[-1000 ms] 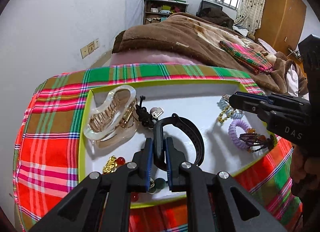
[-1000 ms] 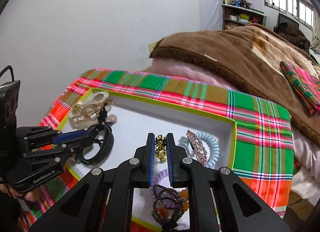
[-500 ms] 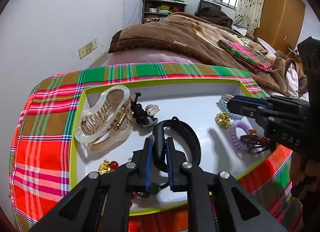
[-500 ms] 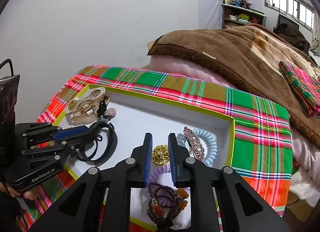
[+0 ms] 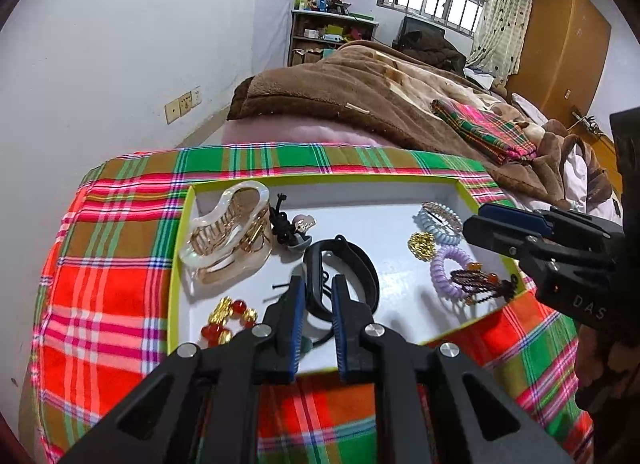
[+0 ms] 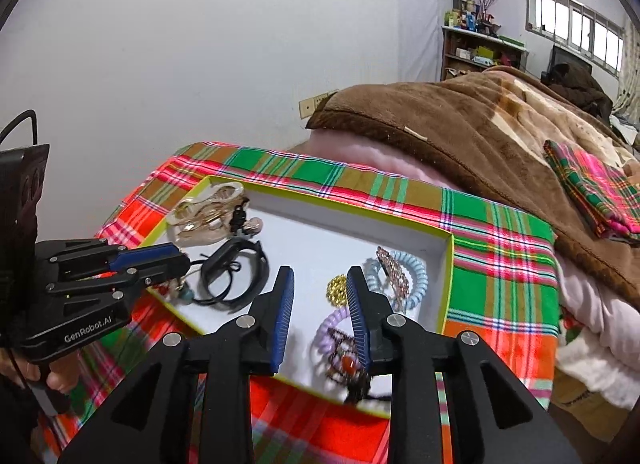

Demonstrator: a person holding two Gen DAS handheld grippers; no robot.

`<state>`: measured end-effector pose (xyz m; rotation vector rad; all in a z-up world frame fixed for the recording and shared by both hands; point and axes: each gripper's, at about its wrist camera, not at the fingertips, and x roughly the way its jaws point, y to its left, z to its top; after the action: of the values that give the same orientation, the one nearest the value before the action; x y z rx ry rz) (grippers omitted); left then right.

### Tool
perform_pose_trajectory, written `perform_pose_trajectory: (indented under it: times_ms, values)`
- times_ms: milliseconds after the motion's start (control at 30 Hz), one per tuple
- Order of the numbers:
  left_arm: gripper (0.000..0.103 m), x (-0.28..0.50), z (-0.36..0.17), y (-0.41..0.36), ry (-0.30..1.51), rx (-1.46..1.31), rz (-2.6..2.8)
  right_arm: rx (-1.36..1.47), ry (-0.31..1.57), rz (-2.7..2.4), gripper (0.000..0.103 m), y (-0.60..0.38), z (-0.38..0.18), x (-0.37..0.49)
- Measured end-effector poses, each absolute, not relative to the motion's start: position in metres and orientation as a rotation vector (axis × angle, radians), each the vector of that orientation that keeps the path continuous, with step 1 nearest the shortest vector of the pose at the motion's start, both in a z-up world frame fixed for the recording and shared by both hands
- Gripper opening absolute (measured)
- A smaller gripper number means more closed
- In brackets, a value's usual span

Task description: Organize jewelry

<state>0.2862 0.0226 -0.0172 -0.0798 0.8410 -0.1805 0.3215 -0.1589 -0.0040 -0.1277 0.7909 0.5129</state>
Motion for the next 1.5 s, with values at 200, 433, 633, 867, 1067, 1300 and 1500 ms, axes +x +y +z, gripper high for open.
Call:
perform_pose_trajectory:
  times_ms: [200,433,633,867,1067,1300,1500]
  values:
    - [0.015,0.261,-0.007,0.027,0.826,-0.086,-0.165,-0.125,0.775,0.492,0.029,-0.165,0.01,0.289]
    - [0.025,0.22,0.007,0.031,0.792,-0.098,-0.128,-0.133,0.743,0.465,0.035,-0.17,0.024,0.235]
    - [0.026,0.18,0.012,0.029,0.785,-0.097,-0.095,-0.122,0.732,0.452,0.036,-0.176,0.028,0.191]
    - [0.026,0.137,0.011,0.021,0.785,-0.114,-0.072,-0.098,0.754,0.442,0.036,-0.185,0.022,0.153]
    - [0.026,0.109,0.003,0.013,0.794,-0.11,-0.053,-0.071,0.767,0.417,0.036,-0.199,0.014,0.129]
    - [0.026,0.093,0.002,0.004,0.79,-0.102,-0.063,-0.062,0.77,0.401,0.036,-0.207,0.012,0.116]
    - [0.026,0.091,0.001,0.0,0.789,-0.102,-0.07,-0.066,0.763,0.405,0.036,-0.207,0.014,0.113]
